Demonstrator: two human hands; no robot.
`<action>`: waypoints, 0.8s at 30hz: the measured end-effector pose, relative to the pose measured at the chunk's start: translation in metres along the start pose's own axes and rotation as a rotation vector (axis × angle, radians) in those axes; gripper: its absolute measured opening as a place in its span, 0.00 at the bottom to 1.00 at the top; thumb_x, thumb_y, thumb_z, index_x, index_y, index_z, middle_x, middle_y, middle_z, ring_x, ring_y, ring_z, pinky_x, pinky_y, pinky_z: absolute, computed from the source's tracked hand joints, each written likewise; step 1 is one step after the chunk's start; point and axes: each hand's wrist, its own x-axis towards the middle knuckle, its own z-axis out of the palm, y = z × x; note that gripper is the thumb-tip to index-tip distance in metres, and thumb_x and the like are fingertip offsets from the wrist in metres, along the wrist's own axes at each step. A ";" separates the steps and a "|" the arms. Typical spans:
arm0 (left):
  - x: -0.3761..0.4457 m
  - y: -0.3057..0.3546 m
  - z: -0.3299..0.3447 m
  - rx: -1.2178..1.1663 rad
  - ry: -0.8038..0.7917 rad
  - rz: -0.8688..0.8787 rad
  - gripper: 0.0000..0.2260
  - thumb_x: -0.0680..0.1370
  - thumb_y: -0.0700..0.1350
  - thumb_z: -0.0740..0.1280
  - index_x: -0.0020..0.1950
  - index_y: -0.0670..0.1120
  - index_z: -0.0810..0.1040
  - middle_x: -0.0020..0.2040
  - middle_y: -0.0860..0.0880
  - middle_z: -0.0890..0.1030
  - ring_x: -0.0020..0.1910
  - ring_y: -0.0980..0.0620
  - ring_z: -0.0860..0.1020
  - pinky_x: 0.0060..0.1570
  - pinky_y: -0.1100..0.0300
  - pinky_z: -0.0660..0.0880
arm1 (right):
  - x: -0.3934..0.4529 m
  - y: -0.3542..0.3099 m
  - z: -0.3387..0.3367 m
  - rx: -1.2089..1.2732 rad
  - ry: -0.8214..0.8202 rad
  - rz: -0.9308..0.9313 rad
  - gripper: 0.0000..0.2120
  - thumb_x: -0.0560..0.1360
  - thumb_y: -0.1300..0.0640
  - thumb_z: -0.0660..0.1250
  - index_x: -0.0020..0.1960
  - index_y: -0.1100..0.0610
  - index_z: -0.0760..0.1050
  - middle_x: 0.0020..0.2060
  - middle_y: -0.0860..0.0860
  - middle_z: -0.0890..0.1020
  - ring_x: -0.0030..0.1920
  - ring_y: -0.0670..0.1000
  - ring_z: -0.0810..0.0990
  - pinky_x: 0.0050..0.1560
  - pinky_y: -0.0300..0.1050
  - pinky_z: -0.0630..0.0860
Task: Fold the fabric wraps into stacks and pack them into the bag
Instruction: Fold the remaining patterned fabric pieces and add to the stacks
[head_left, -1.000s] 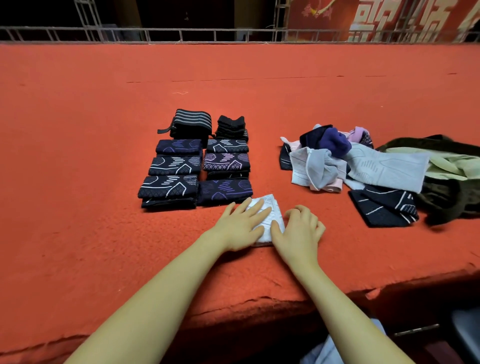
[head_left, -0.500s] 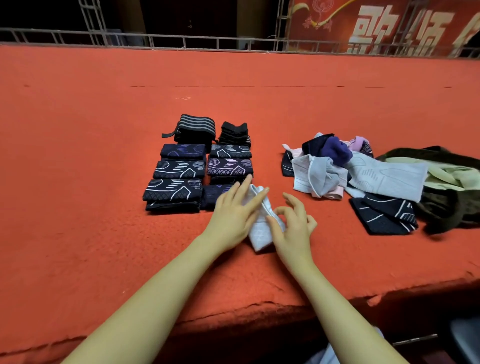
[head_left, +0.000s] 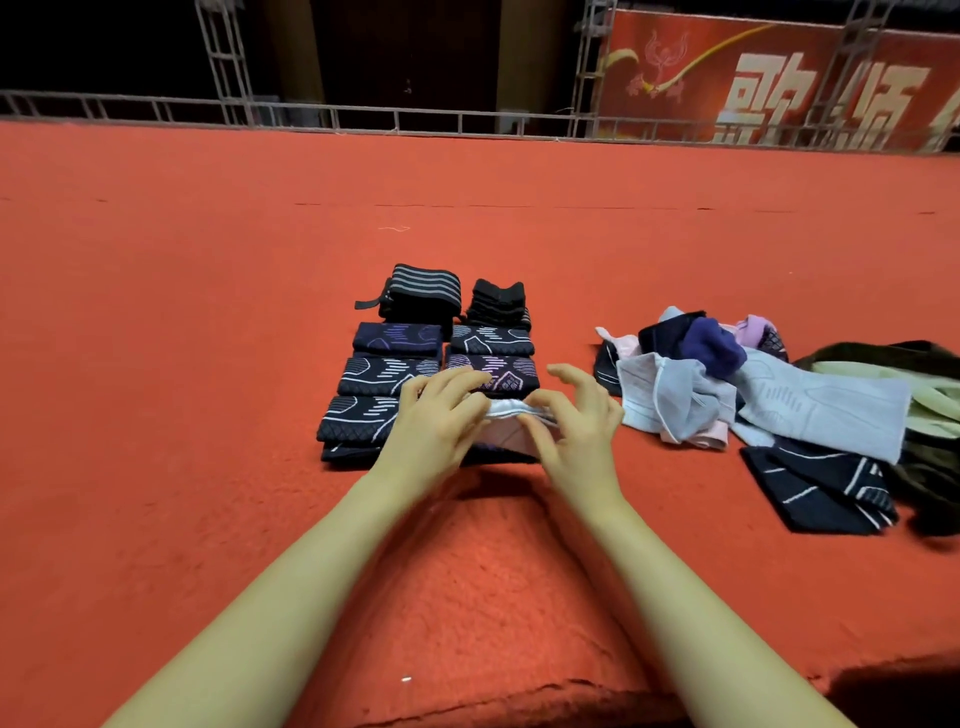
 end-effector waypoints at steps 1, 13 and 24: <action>0.002 -0.003 0.002 0.025 0.028 0.008 0.01 0.77 0.45 0.62 0.46 0.48 0.72 0.57 0.48 0.80 0.59 0.49 0.73 0.51 0.54 0.61 | 0.005 0.001 0.004 -0.011 0.008 -0.012 0.09 0.71 0.51 0.64 0.45 0.55 0.79 0.57 0.53 0.77 0.58 0.50 0.70 0.53 0.39 0.55; -0.026 -0.027 0.033 0.109 -0.196 0.077 0.09 0.74 0.51 0.62 0.45 0.48 0.66 0.54 0.44 0.81 0.49 0.46 0.80 0.51 0.54 0.67 | -0.008 0.042 0.040 -0.052 -0.391 -0.056 0.15 0.71 0.45 0.61 0.56 0.44 0.68 0.60 0.48 0.79 0.60 0.47 0.76 0.57 0.41 0.51; -0.034 -0.021 0.041 0.193 -0.190 0.000 0.16 0.76 0.50 0.60 0.52 0.45 0.84 0.52 0.45 0.83 0.50 0.46 0.82 0.53 0.55 0.68 | -0.007 0.046 0.041 -0.030 -0.434 -0.099 0.18 0.75 0.46 0.58 0.53 0.53 0.82 0.56 0.50 0.82 0.60 0.54 0.79 0.62 0.47 0.52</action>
